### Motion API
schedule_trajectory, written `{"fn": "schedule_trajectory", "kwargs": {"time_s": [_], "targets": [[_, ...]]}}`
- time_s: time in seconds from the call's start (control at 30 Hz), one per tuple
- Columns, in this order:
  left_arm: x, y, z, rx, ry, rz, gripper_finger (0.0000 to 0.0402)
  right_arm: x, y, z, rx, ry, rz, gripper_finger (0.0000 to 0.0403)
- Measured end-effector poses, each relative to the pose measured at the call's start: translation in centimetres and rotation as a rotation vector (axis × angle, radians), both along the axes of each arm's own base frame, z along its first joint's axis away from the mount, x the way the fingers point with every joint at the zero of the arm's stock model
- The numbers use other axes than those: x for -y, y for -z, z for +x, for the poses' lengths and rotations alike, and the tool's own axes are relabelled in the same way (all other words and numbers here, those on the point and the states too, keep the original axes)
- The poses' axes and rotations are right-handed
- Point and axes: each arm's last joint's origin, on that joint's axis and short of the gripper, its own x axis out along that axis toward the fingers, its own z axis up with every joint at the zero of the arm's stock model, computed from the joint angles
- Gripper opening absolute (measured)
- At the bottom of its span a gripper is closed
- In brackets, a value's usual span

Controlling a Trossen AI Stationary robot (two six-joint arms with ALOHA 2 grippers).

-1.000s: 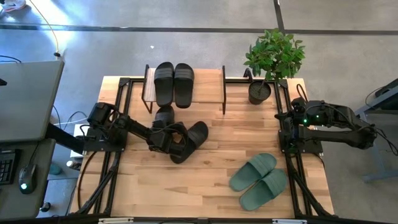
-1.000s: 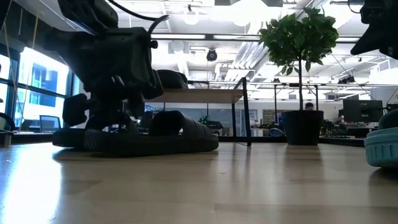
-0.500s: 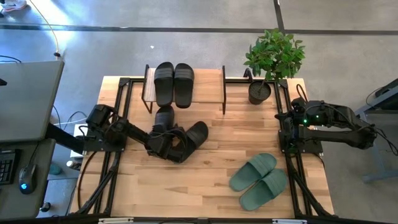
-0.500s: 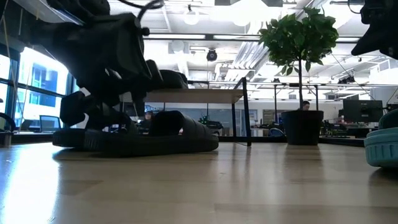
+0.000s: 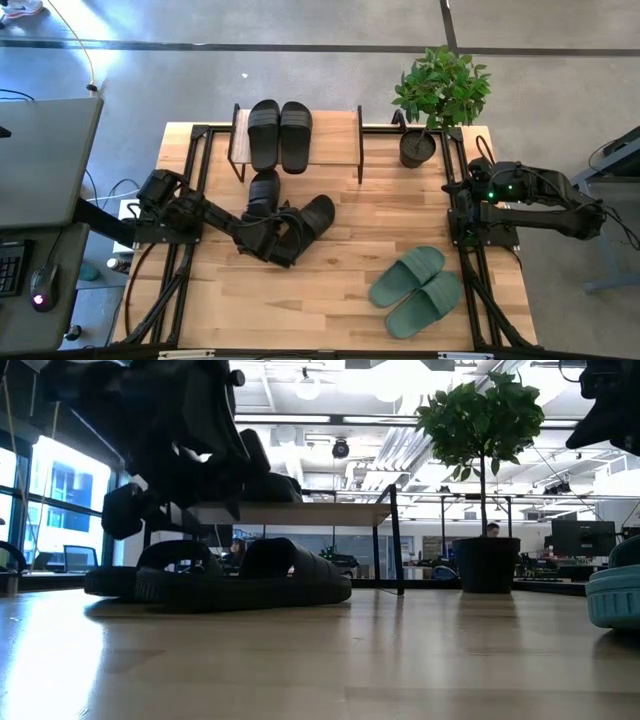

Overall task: Pick and place slides into the shelf
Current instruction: Put the right black slide under the shelf

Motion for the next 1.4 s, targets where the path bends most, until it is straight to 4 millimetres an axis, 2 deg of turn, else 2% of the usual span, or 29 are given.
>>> {"fn": "schedule_trajectory", "kwargs": {"time_s": [0.23, 0.63, 0.77, 0.87, 1.07, 1.2, 1.3, 1.4], "targets": [[0.7, -1.5, 0.6, -0.015, 0.021, 0.020, 0.0216, 0.0, 0.0, 0.0, -0.004, -0.020, -0.004, 0.0000], [3.1, -5.3, 0.4, -0.063, 0.051, 0.068, 0.0216, 0.0, 0.0, 0.0, -0.006, -0.024, -0.009, 0.0000], [4.5, -7.2, 0.7, -0.066, 0.104, 0.079, 0.0216, 0.0, 0.0, 0.0, -0.006, -0.024, -0.009, 0.0000], [6.3, -9.4, 0.1, -0.080, 0.176, 0.084, 0.0210, 0.0, 0.0, 0.0, -0.006, -0.025, -0.009, 0.0000], [9.3, -14.9, -3.2, -0.081, 0.361, 0.027, 0.0159, 0.0, 0.0, 0.0, -0.012, -0.039, -0.026, 0.0000], [10.4, -17.3, -5.2, -0.122, 0.530, -0.029, 0.0118, 0.0, 0.0, 0.0, -0.020, -0.055, -0.050, 0.0000], [10.8, -18.4, -5.5, -0.177, 0.673, -0.075, 0.0085, 0.0, 0.0, 0.0, -0.025, -0.061, -0.065, 0.0000], [11.2, -19.1, -4.6, -0.258, 0.876, -0.138, 0.0047, 0.0, 0.0, 0.0, -0.024, -0.061, -0.066, 0.0000]]}}
